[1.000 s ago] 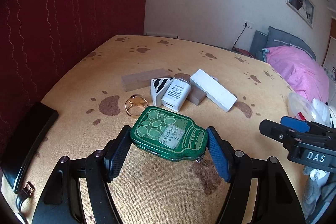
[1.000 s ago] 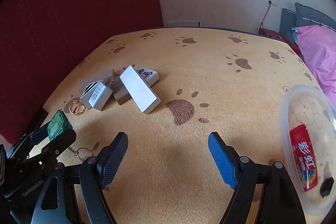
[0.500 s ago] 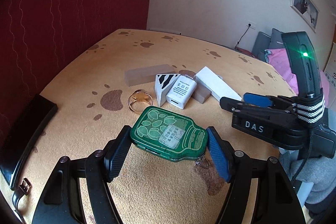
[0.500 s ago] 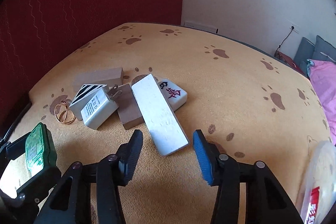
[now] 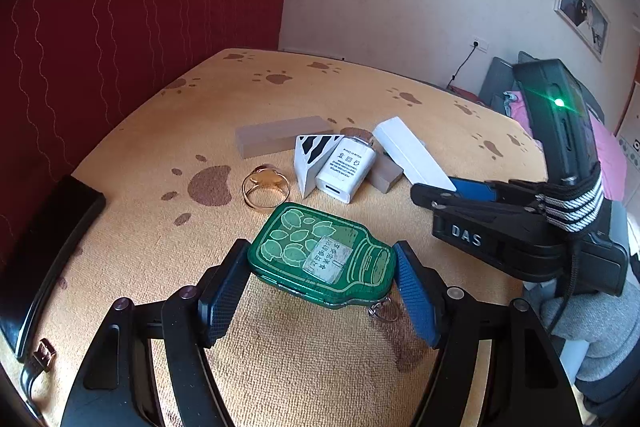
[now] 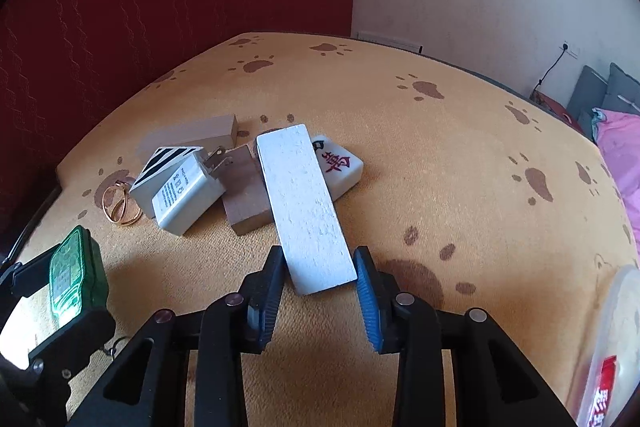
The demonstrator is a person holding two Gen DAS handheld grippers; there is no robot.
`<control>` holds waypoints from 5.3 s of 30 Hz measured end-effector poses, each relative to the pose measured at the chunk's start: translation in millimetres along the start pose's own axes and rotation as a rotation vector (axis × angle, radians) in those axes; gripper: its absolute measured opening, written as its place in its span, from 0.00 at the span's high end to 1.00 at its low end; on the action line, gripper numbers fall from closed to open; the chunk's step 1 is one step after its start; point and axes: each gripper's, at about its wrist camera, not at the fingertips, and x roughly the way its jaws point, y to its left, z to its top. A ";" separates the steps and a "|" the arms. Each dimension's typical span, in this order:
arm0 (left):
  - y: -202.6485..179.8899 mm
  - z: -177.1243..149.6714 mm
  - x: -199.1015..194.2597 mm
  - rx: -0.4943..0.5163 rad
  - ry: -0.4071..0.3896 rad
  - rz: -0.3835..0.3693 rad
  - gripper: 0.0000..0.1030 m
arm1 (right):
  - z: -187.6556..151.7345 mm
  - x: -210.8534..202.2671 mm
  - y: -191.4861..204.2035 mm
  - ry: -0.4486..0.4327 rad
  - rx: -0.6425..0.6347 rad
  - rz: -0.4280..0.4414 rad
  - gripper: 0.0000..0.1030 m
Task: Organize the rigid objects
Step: 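Grasp the white rectangular block with the right gripper while the left holds the tin, then carry the white block into the bowl and open the right gripper while the left carries the tin, then lower the green tin into the bowl and open the left gripper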
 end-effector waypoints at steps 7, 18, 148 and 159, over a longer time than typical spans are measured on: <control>0.1 0.8 1.8 -0.001 0.002 -0.001 0.30 | -26.9 -24.1 -8.6 0.025 0.043 0.032 0.65; 0.4 0.0 1.2 -0.001 0.002 -0.001 0.30 | -17.7 -32.2 -7.3 -0.035 0.067 0.022 0.43; -294.2 -33.6 6.8 0.498 0.104 -0.411 0.21 | -187.9 -179.5 -247.4 -0.317 0.749 -0.423 0.26; -297.7 -38.5 24.3 0.510 0.098 -0.334 0.19 | -188.3 -179.2 -248.1 -0.318 0.750 -0.421 0.26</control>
